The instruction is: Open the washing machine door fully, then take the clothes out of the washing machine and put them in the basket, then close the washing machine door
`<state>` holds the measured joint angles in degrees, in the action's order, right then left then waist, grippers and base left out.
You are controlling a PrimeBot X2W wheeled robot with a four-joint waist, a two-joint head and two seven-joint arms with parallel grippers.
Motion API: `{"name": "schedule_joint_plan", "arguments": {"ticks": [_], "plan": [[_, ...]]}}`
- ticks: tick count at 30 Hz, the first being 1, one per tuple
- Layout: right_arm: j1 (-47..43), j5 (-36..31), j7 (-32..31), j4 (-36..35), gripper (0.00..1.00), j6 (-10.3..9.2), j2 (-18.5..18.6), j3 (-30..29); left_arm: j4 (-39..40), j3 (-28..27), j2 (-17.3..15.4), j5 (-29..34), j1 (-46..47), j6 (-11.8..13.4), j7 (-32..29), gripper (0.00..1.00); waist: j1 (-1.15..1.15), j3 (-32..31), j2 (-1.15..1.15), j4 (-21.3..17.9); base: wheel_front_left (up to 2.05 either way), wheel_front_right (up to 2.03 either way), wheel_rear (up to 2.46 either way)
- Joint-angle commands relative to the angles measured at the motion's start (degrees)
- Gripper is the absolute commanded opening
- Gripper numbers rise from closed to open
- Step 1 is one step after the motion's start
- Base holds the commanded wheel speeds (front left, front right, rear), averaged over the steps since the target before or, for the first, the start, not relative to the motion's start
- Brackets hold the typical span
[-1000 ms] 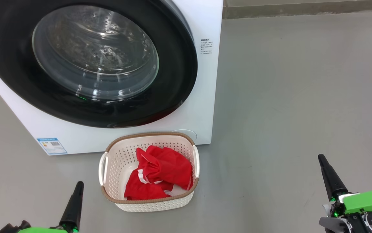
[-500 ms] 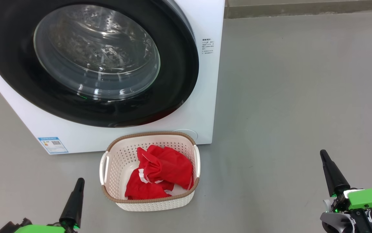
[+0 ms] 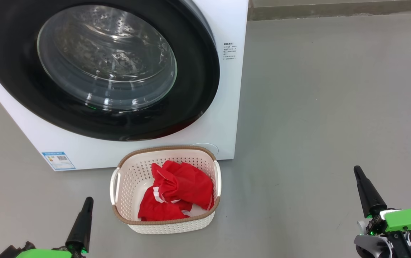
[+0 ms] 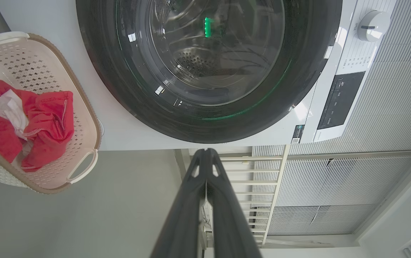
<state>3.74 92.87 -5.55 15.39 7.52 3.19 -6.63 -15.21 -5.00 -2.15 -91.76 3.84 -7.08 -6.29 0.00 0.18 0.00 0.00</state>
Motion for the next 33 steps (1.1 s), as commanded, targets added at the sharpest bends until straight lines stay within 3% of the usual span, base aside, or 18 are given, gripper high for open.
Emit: {"name": "schedule_joint_plan", "arguments": {"ticks": [1,33], "plan": [[2.4,0.0,-0.3,-1.4,0.0,-0.03,0.3,0.9,1.2,-1.5,-0.7,-0.4,2.3,-0.4,-0.2,0.0,0.0,0.0,0.0,0.0,0.0,0.0,0.0],[2.4,-0.3,-0.5,-1.4,0.0,-0.03,0.1,0.6,1.2,-1.5,-0.7,-0.4,2.3,-0.4,-0.2,0.0,0.0,0.0,0.0,0.0,0.0,0.0,0.0]]}}
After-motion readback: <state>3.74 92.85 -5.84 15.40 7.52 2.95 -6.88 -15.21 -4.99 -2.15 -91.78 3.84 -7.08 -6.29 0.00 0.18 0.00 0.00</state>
